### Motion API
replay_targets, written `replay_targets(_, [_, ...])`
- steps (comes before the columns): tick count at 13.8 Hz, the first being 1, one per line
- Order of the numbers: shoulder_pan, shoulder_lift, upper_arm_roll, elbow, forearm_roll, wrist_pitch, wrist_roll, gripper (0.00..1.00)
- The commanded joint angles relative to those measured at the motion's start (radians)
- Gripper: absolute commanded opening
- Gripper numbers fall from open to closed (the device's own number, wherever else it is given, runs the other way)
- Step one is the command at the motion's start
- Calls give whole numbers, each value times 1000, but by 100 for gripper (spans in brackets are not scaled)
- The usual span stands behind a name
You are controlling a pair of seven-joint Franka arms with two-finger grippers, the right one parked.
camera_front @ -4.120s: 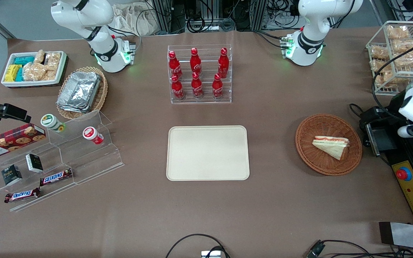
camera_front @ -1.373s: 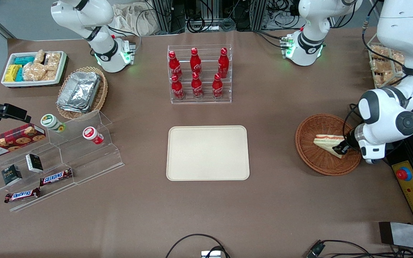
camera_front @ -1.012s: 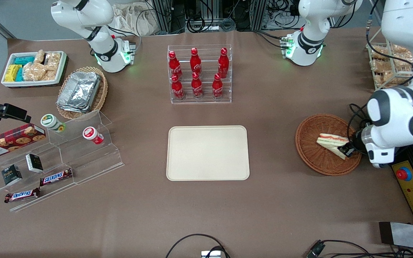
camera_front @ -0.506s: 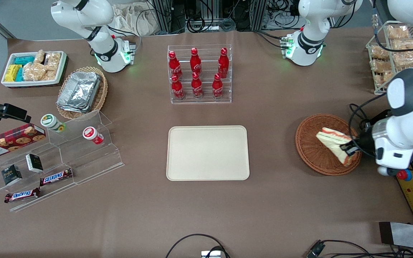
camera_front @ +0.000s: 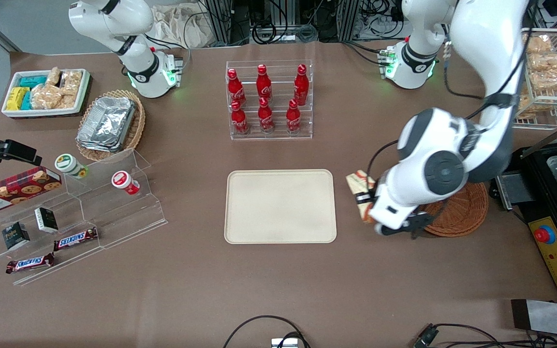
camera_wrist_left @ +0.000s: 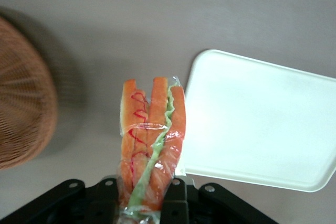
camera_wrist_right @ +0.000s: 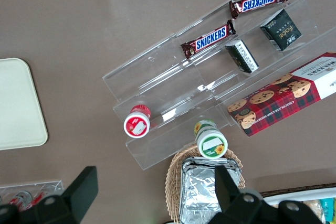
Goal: Place sandwich from basket to tray
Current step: 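Carry the sandwich over the cream tray and lower it, then open the left gripper to release the sandwich and raise away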
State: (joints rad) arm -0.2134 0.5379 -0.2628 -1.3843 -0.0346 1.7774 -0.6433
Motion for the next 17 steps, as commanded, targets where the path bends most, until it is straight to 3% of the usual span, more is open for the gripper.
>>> replay_targets(1, [-47,94,7,80,9,49,8,0])
replay_targets(3, [-109,141,11,80,36,118,-1,0])
replay_targets(8, [-173,247,8,65,186,189,-21,0])
replay_targets(11, [-181,276,8,39,188,252,-27,0])
replay_targets(12, [-199,284,10,37,190,252,-42,7])
replay_targets(14, [-199,281,10,21,191,244,-64,99])
replay_targets(17, [-192,243,13,19,191,194,-67,100])
